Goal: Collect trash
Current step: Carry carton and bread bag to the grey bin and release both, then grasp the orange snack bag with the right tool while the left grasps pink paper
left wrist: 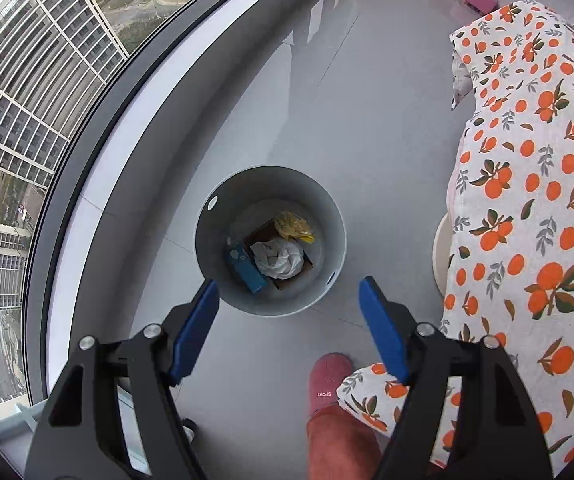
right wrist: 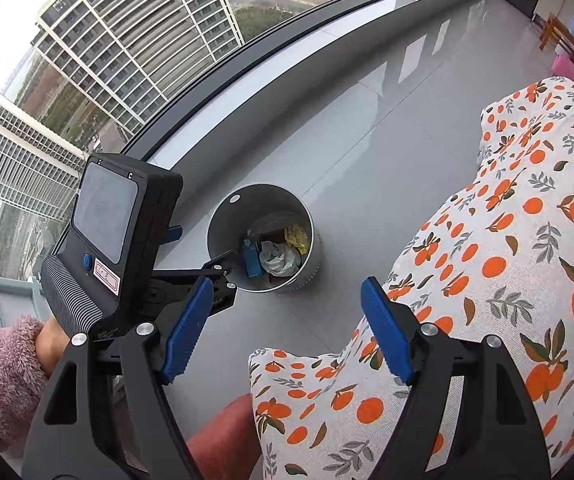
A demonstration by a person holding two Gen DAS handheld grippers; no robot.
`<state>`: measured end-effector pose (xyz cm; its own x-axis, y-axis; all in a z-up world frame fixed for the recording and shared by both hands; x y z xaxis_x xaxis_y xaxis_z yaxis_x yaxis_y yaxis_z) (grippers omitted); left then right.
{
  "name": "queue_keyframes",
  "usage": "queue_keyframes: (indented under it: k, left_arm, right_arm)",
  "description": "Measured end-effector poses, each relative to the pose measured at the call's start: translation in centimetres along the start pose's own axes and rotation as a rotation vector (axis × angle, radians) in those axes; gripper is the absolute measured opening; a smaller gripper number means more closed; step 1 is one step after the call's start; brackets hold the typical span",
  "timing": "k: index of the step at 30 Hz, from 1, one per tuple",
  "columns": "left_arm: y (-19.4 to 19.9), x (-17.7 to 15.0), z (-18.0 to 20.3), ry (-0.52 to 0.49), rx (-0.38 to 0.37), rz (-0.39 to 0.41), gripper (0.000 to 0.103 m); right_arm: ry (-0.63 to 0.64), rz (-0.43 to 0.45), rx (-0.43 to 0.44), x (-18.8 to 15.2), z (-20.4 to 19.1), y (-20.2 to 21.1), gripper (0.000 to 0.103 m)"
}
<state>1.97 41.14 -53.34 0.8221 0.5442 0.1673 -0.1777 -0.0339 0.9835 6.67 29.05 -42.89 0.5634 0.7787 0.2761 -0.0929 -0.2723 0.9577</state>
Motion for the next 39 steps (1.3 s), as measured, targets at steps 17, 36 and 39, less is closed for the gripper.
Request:
queue_keyframes:
  k: [17, 36, 39]
  left_arm:
    - [21.3, -14.2, 27.6, -0.491, -0.228, 0.004, 0.072]
    - [21.5, -27.4, 42.7, -1.003, -0.273, 0.005, 0.072]
    - [20.1, -27.7, 43.7, -1.046, -0.262, 0.011, 0.072]
  right_arm:
    - [-0.394, 0.02, -0.312, -26.3, 15.0, 24.5, 0.074]
    - [-0.622, -0.021, -0.328, -41.9, 17.1, 26.7, 0.074]
    - [-0.641, -0.018, -0.329, -42.3, 17.3, 26.6, 0.074]
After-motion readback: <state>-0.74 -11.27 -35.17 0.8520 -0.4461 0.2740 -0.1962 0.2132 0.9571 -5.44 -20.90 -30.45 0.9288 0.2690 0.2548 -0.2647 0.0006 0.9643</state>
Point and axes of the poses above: each gripper's, at about its wrist camera, not at the fingertips, and y roughly against the way its jaws point, z to its right, x to its top, the point moved 10 cm from there along -y, roughly the way its jaws point, and after that the axes turned 12 degrees about y, right-handed, at the moved point
